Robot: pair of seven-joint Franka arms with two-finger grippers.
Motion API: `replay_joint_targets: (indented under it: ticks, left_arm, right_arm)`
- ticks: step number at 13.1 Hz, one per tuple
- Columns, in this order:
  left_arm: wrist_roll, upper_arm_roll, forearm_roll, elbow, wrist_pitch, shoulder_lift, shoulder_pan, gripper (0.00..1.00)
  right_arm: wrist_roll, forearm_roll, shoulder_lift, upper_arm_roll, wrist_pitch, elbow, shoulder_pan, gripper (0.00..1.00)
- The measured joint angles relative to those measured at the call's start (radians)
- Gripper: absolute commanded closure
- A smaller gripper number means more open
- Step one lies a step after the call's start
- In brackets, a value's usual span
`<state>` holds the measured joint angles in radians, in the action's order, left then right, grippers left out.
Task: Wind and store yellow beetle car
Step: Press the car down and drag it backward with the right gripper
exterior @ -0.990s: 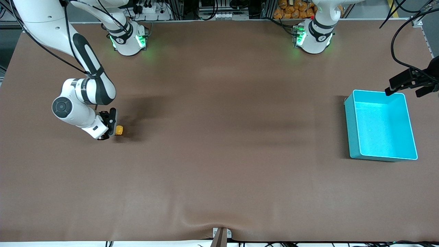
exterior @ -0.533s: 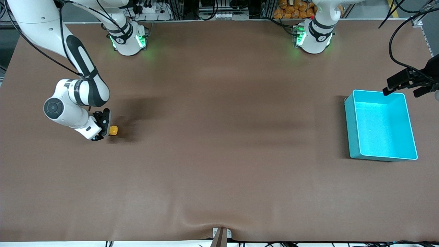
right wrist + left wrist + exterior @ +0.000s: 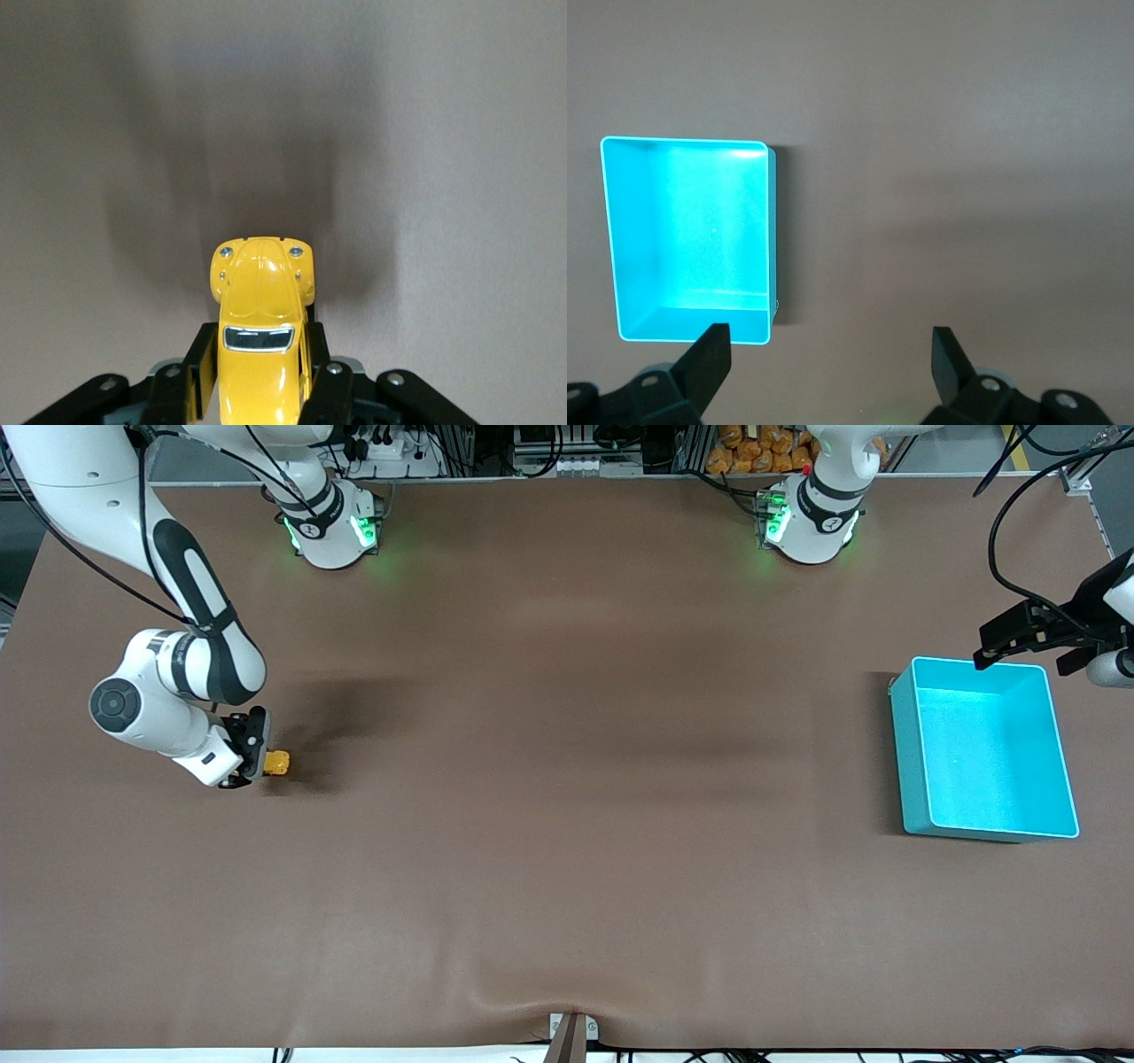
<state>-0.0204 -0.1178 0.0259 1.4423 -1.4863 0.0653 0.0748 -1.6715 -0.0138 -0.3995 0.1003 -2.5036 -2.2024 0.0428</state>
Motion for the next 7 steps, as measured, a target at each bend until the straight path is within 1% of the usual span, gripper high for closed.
replay_joint_targets:
  ticks: [4, 7]
  left_arm:
    - [0.0, 0.0, 0.0, 0.001, 0.013, 0.0, 0.0, 0.0]
    - [0.0, 0.0, 0.0, 0.001, 0.014, 0.0, 0.0, 0.0]
  right_arm:
    - [-0.013, 0.0, -0.004, 0.0, -0.001, 0.006, 0.035, 0.59]
    - [-0.023, 0.0, -0.006, 0.0, -0.002, 0.009, 0.051, 0.52]
